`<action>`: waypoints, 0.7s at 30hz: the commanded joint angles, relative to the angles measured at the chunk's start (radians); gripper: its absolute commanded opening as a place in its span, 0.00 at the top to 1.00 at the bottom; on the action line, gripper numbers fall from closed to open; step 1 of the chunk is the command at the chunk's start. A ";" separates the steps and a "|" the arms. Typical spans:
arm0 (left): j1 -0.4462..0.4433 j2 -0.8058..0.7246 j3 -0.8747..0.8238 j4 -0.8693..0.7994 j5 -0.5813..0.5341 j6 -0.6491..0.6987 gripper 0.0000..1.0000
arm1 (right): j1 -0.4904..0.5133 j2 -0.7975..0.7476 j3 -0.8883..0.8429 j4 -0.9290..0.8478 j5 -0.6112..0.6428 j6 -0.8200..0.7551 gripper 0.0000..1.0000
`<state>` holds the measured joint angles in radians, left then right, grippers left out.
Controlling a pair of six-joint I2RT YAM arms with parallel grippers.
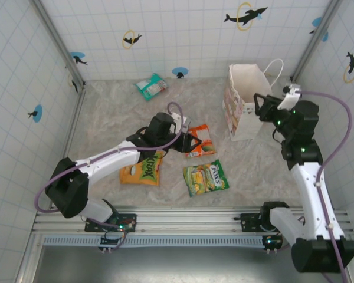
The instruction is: Place the snacks into the paper bag
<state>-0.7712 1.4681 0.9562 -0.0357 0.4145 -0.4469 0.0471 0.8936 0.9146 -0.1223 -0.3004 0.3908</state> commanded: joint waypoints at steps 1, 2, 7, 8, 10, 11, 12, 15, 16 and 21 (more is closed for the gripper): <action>0.004 0.010 -0.037 -0.116 0.099 -0.058 0.38 | 0.041 -0.060 -0.110 -0.185 -0.114 0.047 0.44; 0.007 0.011 -0.050 -0.134 0.121 -0.074 0.38 | 0.062 -0.084 -0.140 -0.211 -0.112 0.051 0.44; 0.009 -0.002 -0.138 -0.150 0.192 -0.151 0.38 | 0.182 -0.160 -0.285 -0.275 -0.063 0.118 0.44; 0.010 -0.005 -0.156 -0.155 0.194 -0.162 0.39 | 0.205 -0.165 -0.314 -0.270 -0.068 0.138 0.44; 0.009 -0.012 -0.190 -0.159 0.197 -0.188 0.39 | 0.255 -0.169 -0.377 -0.252 -0.075 0.180 0.44; 0.010 -0.014 -0.211 -0.160 0.200 -0.205 0.39 | 0.283 -0.170 -0.410 -0.236 -0.075 0.204 0.44; 0.011 -0.015 -0.232 -0.159 0.206 -0.215 0.39 | 0.308 -0.170 -0.435 -0.230 -0.075 0.217 0.44; 0.010 -0.027 -0.295 -0.134 0.221 -0.253 0.39 | 0.368 -0.170 -0.490 -0.224 -0.039 0.246 0.44; 0.010 -0.031 -0.311 -0.121 0.223 -0.264 0.39 | 0.380 -0.170 -0.509 -0.213 -0.036 0.252 0.44; 0.010 -0.019 -0.371 -0.045 0.243 -0.317 0.39 | 0.404 -0.159 -0.619 -0.115 -0.053 0.319 0.44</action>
<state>-0.7685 1.4620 0.6052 -0.1402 0.6231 -0.7029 0.4397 0.7353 0.3447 -0.3191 -0.3527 0.6498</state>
